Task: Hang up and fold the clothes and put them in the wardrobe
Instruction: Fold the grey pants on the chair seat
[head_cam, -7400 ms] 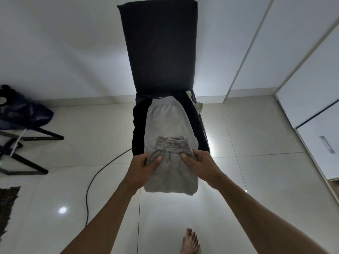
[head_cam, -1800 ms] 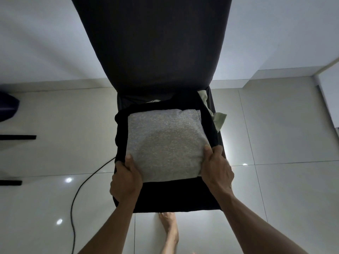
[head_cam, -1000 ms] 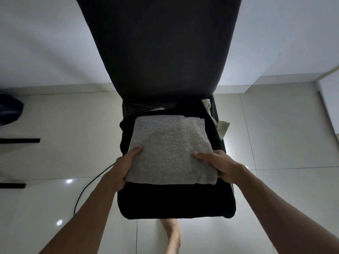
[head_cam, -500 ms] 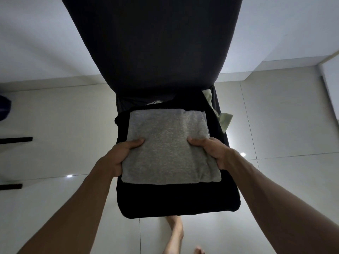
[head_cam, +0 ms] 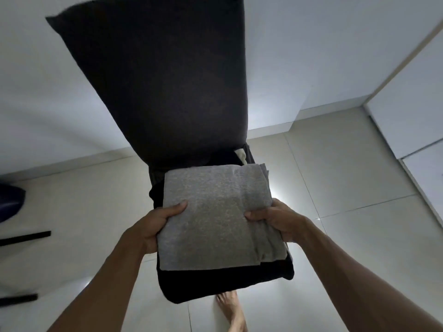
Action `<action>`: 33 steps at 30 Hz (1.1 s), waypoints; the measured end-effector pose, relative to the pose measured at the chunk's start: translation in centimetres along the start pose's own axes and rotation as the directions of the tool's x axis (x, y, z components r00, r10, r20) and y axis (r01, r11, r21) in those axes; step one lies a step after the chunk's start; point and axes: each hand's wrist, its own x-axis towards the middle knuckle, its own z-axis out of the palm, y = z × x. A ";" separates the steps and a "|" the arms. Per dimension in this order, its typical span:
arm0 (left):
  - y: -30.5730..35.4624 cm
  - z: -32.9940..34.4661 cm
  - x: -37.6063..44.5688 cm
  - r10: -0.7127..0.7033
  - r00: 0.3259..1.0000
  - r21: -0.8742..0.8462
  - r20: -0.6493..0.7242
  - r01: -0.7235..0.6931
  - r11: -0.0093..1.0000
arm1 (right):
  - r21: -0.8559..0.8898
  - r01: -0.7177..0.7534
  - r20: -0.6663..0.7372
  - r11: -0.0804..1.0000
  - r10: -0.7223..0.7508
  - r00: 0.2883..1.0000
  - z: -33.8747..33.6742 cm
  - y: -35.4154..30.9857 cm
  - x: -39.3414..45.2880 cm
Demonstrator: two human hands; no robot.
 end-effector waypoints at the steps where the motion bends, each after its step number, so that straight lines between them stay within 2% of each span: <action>1: 0.6 1.2 -1.2 0.010 1.000 0.001 -0.003 -0.010 1.000 | -0.002 0.025 0.001 1.000 -0.025 1.000 -0.2 -0.3 -1.6; 5: 2.9 6.9 -5.8 0.082 0.996 0.096 0.018 -0.083 0.992 | 0.013 0.125 -0.056 0.992 -0.124 0.991 -2.3 -1.3 -8.9; 10: 4.5 17.5 -13.4 0.220 0.949 0.218 0.224 -0.269 0.938 | 0.163 0.272 -0.249 0.948 -0.228 0.941 -7.1 -2.5 -23.8; 12: 4.6 22.8 -16.9 0.220 0.915 0.266 0.337 -0.317 0.910 | 0.166 0.346 -0.368 0.923 -0.267 0.890 -9.5 -2.3 -31.0; 17: 3.4 36.0 -25.1 0.271 0.837 0.323 0.475 -0.452 0.832 | 0.080 0.507 -0.602 0.858 -0.364 0.711 -14.6 -0.1 -47.0; 21: 2.2 45.9 -30.7 0.286 0.747 0.355 0.600 -0.570 0.741 | 0.081 0.612 -0.727 0.786 -0.374 0.576 -18.7 2.9 -56.7; 27: 0.2 58.1 -33.1 0.229 0.661 0.384 0.714 -0.644 0.662 | 0.073 0.697 -0.865 0.713 -0.303 0.400 -24.1 7.0 -64.6; 30: -1.2 63.7 -31.9 0.168 0.653 0.416 0.739 -0.638 0.648 | 0.094 0.704 -0.904 0.704 -0.236 0.357 -28.0 9.1 -66.3; 33: -2.3 69.4 -29.2 0.100 0.669 0.469 0.737 -0.611 0.637 | 0.142 0.696 -0.924 0.704 -0.158 0.348 -32.5 10.6 -66.5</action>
